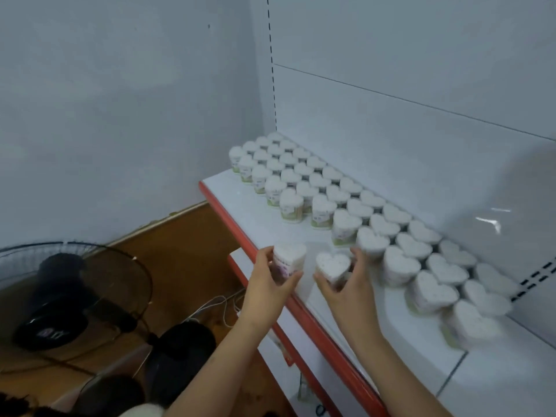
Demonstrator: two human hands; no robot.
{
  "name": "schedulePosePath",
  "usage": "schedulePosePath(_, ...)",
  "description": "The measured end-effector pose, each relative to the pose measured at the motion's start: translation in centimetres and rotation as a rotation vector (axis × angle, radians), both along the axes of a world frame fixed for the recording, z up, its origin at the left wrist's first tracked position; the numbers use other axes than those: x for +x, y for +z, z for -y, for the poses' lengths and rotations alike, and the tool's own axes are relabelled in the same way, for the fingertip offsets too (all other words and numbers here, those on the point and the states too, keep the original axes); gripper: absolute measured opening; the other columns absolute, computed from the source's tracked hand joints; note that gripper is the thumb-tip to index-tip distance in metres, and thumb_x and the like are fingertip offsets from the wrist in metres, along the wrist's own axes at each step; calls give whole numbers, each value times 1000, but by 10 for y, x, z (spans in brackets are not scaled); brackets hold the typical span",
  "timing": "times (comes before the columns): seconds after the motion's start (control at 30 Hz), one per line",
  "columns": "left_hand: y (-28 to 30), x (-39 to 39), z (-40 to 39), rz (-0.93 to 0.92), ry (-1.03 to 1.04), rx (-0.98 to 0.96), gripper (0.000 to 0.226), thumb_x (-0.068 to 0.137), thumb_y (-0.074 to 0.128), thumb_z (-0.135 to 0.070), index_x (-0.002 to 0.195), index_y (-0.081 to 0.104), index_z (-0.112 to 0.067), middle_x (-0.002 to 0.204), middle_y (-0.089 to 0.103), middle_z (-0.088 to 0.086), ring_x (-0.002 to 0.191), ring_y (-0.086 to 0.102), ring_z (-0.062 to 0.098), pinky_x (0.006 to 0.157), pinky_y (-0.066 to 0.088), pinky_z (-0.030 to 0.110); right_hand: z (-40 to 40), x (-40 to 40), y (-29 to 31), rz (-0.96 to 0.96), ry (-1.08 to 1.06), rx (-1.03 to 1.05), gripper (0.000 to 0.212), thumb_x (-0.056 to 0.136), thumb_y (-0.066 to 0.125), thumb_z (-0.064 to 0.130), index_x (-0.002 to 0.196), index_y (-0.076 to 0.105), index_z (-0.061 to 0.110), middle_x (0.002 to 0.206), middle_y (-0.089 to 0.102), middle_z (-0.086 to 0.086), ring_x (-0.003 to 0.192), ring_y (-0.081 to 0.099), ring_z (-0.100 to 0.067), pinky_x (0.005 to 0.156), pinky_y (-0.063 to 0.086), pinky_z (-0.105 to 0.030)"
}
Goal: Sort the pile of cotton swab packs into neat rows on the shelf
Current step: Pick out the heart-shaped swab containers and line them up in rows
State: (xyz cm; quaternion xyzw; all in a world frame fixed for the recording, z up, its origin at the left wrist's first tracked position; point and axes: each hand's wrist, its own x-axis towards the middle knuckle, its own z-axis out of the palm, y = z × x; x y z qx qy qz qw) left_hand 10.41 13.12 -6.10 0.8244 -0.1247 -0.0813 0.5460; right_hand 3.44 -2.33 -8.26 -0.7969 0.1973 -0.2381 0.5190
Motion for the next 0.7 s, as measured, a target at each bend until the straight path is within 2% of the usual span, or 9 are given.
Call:
schedulePosePath(0.07, -5, 32, 7, 98, -10, 101, 70, 83, 77, -47, 141, 44, -27, 132, 53, -8, 122, 51, 9, 106, 46, 34, -4, 14, -4, -12, 19, -10, 91, 78, 82, 32, 149, 25, 31, 141, 48, 4, 129, 50, -8, 102, 49, -30)
schedulePosePath(0.13, -4, 57, 15, 189, -8, 250, 72, 84, 74, -50, 145, 43, -28, 137, 46, -5, 128, 41, 17, 107, 33, 32, -7, 21, -5, -51, 24, -56, 101, 78, 82, 37, 155, 16, 32, 155, 34, 10, 140, 35, -4, 110, 38, -26)
schedulePosePath(0.23, -3, 90, 25, 255, -97, 259, 70, 85, 75, -44, 146, 45, -29, 132, 50, -3, 125, 45, 17, 106, 39, 37, -7, 23, -11, -100, 4, -98, 97, 79, 73, 53, 155, 18, 28, 156, 31, 11, 142, 32, -5, 113, 37, -33)
schedulePosePath(0.3, -7, 104, 30, 231, -188, 213, 67, 86, 77, -35, 145, 45, -30, 129, 51, -6, 123, 48, 12, 106, 41, 31, -8, 25, -16, -120, -42, -143, 92, 80, 64, 61, 153, 26, 19, 152, 37, 5, 139, 36, -5, 111, 41, -35)
schedulePosePath(0.37, -11, 111, 34, 200, -258, 158, 65, 88, 75, -33, 145, 44, -33, 131, 51, -13, 123, 47, 3, 103, 39, 19, -8, 27, -18, -144, -75, -191, 89, 81, 60, 64, 151, 30, 17, 146, 41, 7, 134, 36, 2, 109, 38, -23)
schedulePosePath(0.4, -12, 113, 36, 195, -272, 131, 64, 88, 75, -34, 145, 44, -33, 133, 51, -16, 123, 47, 0, 102, 37, 13, -8, 28, -17, -148, -86, -200, 88, 80, 61, 63, 150, 31, 19, 143, 43, 8, 131, 38, 3, 106, 37, -18)
schedulePosePath(0.5, -12, 116, 42, 170, -262, 88, 59, 88, 76, -33, 138, 46, -30, 133, 53, -17, 118, 51, -3, 93, 34, 1, -6, 29, -17, -170, -92, -210, 84, 79, 74, 50, 148, 35, 22, 137, 49, 9, 126, 45, -1, 102, 40, -18)
schedulePosePath(0.6, -12, 116, 45, 189, -238, 58, 51, 87, 78, -30, 128, 46, -34, 123, 56, -19, 112, 53, -3, 89, 36, -2, -6, 29, -18, -175, -86, -230, 84, 79, 79, 42, 147, 34, 26, 136, 47, 11, 124, 38, 11, 98, 31, -3)
schedulePosePath(0.7, -14, 115, 47, 199, -222, 43, 49, 86, 79, -28, 120, 44, -36, 115, 53, -24, 110, 53, -2, 88, 38, 1, -7, 28, -21, -170, -89, -237, 84, 79, 80, 40, 146, 32, 28, 132, 46, 11, 123, 31, 22, 95, 27, 3)
